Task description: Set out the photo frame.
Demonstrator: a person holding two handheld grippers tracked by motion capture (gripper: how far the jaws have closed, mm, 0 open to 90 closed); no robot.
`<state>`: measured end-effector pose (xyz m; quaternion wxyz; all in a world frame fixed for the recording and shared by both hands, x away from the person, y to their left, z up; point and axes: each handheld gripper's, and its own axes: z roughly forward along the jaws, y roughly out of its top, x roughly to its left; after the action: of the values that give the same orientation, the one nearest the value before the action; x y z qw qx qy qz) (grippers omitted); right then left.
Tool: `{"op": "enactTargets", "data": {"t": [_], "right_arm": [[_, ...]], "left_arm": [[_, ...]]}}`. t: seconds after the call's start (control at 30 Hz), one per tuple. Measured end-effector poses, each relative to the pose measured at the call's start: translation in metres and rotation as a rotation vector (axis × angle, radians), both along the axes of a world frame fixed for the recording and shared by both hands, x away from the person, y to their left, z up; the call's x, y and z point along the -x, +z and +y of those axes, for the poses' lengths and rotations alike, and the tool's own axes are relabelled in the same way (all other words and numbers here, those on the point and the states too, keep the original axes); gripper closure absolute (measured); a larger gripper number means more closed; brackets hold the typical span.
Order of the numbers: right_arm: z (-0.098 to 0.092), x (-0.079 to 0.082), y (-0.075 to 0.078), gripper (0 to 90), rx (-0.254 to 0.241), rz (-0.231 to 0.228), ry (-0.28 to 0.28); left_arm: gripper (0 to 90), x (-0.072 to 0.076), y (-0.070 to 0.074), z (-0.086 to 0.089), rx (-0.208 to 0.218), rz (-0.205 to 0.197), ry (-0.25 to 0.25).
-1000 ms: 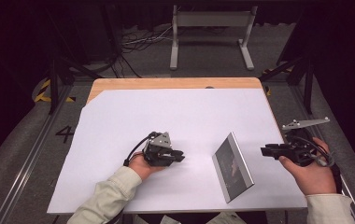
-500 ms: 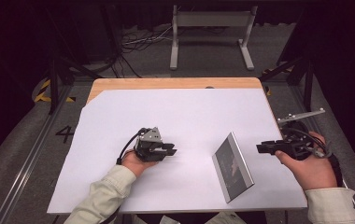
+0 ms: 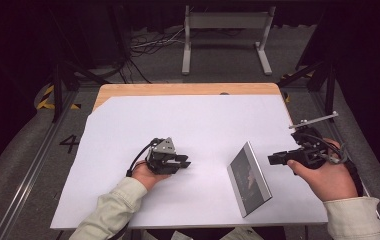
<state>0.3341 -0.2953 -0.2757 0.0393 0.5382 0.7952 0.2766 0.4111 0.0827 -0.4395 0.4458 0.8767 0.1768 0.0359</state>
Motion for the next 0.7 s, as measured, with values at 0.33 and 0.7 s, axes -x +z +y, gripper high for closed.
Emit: {"op": "enactTargets", "data": {"t": [0.33,0.7], "right_arm": [[0.01,-0.004,0.006,72.0,0.012,0.058,-0.027],[0.015,-0.006,0.012,70.7,0.023,0.102,-0.045]], "left_arm": [[71.3,-0.001,0.001,0.0,0.01,0.007,-0.003],[71.2,-0.001,0.0,0.0,0.009,0.009,0.0]]}}
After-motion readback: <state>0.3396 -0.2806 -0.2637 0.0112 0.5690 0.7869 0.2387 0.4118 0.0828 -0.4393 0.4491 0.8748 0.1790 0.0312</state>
